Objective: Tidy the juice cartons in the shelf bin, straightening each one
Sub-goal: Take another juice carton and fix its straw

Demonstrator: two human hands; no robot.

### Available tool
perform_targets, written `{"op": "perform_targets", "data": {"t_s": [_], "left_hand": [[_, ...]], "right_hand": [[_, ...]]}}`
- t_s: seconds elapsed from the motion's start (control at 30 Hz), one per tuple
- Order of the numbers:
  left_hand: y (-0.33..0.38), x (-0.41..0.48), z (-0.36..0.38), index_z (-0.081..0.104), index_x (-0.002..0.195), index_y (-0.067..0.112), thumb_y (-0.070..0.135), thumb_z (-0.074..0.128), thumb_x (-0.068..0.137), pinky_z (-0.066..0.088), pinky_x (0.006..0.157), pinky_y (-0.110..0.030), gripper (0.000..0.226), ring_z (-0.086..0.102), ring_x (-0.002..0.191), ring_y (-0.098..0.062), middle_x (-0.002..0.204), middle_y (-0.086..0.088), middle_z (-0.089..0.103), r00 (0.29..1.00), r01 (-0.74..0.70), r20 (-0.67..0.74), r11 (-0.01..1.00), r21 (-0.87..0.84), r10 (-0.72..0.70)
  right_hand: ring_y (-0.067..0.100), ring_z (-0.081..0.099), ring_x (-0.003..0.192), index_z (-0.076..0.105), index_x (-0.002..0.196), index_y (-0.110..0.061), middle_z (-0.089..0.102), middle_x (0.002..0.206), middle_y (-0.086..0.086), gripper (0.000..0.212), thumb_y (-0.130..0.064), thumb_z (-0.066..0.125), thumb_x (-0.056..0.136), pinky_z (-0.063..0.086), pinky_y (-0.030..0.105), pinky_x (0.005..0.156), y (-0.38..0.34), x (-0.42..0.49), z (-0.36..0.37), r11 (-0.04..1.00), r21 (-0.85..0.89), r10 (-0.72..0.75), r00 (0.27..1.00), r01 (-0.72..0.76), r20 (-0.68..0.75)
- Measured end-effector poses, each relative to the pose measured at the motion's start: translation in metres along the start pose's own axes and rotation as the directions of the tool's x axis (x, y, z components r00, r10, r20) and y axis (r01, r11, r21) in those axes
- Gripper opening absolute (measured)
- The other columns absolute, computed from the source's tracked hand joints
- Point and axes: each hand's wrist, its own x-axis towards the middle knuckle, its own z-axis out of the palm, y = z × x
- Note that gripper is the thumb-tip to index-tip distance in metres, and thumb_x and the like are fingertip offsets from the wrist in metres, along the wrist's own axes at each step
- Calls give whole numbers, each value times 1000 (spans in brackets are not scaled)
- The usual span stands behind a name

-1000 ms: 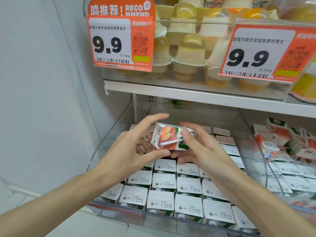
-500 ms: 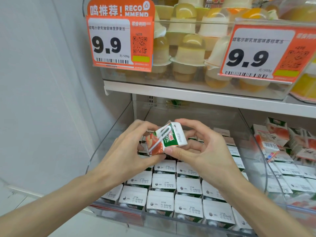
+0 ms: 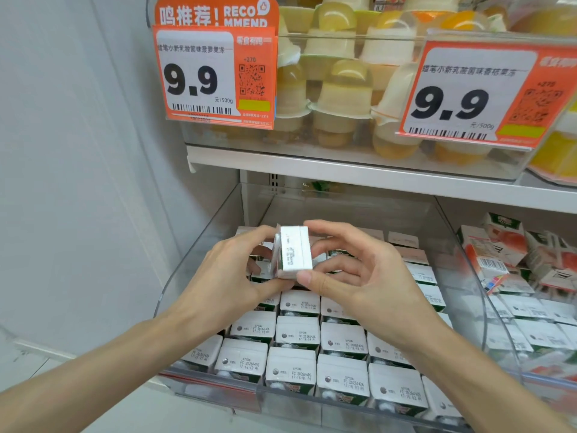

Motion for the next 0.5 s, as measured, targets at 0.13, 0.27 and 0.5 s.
{"op": "perform_targets", "data": {"t_s": [0.13,0.27,0.5], "left_hand": [[0,0,-2,62,119,49,50,86,76,48,74,-9,49,66,102,3,114,28,69,999,7,-44,1000,30,-6],[1,-1,-2,62,109,43,49,93,69,43,68,-9,52,64,96,4,110,25,65,998,51,-44,998,48,-49],[-7,1,-5,52,129,43,37,84,87,53,93,-30,52,56,103,13,120,27,55,989,138,16,972,190,-144]], "right_hand": [[8,76,101,65,134,-42,75,116,-17,58,-37,86,80,61,32,92,-2,0,0,999,-2,38,999,-38,-4],[7,76,95,71,124,-38,78,112,-17,42,-30,86,85,62,29,91,4,2,6,999,-10,39,998,-40,-55],[4,69,104,70,128,-35,77,108,-17,32,-24,74,97,55,20,95,15,14,-12,983,-183,-65,982,32,-179]]}}
